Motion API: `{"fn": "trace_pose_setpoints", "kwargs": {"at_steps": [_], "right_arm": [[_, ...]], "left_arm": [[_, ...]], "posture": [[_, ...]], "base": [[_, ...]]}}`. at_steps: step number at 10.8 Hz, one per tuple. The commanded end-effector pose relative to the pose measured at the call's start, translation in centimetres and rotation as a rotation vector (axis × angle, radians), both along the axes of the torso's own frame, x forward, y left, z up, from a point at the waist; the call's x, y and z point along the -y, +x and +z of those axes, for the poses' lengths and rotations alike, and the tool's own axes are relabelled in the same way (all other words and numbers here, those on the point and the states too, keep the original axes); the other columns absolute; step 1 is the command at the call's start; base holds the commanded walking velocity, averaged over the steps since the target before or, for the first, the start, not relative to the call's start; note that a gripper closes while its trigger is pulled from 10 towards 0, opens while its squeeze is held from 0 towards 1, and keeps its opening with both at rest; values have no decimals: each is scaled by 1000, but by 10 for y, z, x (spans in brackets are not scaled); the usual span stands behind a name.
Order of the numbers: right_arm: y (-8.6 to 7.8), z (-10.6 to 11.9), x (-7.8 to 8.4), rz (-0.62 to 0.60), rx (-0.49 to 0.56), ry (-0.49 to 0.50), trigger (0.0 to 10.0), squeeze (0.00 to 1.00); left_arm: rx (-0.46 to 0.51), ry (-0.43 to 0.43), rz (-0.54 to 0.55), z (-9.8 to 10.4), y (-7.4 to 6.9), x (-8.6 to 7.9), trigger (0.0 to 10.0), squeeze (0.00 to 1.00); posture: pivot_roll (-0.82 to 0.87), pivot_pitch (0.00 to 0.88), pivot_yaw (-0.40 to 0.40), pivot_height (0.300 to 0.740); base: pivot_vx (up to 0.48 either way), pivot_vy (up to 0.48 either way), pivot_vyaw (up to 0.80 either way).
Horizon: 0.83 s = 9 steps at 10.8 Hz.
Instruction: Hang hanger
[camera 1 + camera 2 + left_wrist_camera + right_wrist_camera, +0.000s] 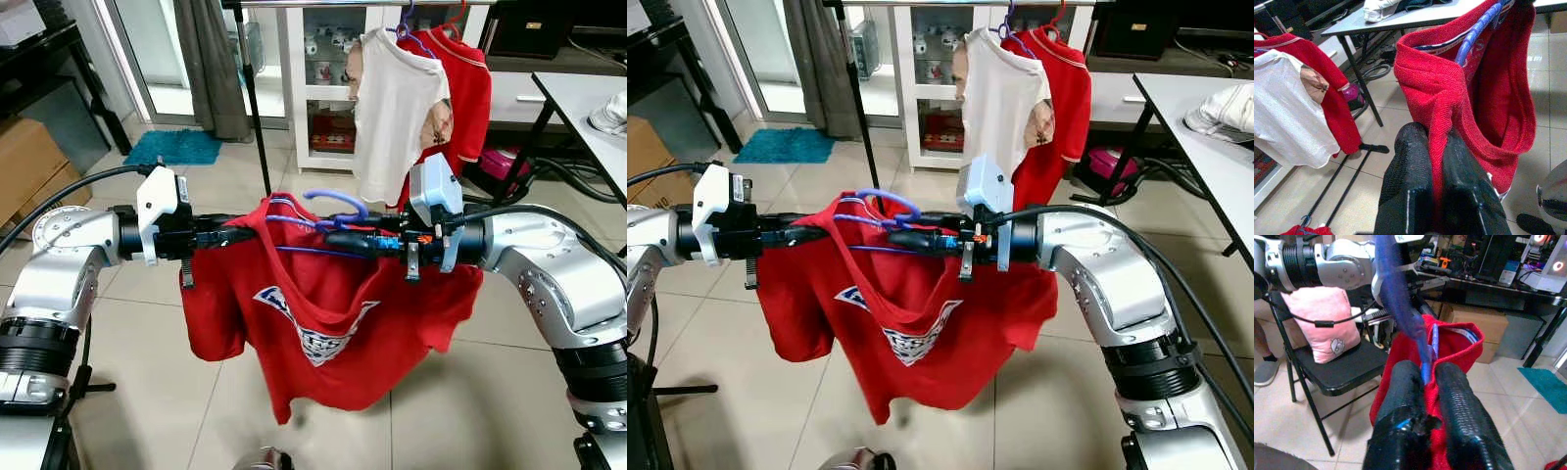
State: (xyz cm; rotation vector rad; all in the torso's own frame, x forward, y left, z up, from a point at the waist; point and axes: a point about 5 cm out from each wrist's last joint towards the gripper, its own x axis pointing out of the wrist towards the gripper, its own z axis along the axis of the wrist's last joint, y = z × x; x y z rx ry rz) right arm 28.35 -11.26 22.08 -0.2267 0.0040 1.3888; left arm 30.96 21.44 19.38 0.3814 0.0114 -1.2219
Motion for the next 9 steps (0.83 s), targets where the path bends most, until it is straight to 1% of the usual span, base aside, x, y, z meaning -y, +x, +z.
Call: {"fn": "trace_pose_setpoints", "kwargs": {"at_steps": [1, 3, 4, 5, 6, 7, 9], "right_arm": [[-6, 2, -12, 94, -9, 2, 0, 0], [-6, 1, -11, 84, -13, -2, 0, 0], [-5, 0, -11, 62, -18, -4, 0, 0], [-7, -6, -9, 35, -53, -18, 0, 0], [-9, -8, -7, 28, -61, -25, 0, 0], [-10, -13, -3, 4, -48, -40, 0, 0], [-10, -17, 4, -34, -60, -53, 0, 0]], "left_arm": [[58, -41, 28, 13, 2, 0, 0, 0], [67, -43, 54, 13, 4, -2, 0, 0], [92, -41, 97, 13, 6, -5, 4902, 0], [49, -78, 108, 12, 6, -8, 10000, 816], [41, -86, 101, 12, 4, -9, 10000, 1000], [26, -103, 68, 14, 0, -11, 10000, 1000], [28, -105, 51, 17, -3, -11, 10000, 1000]], "posture": [[-49, 0, 63, 740], [-50, 0, 61, 740], [-50, 0, 58, 740], [-51, 0, 57, 740], [-52, 0, 57, 740], [-53, 0, 60, 740], [-50, 0, 62, 740]], "base": [[0, 0, 0], [0, 0, 0], [0, 0, 0], [0, 0, 0], [0, 0, 0], [0, 0, 0], [0, 0, 0]]}}
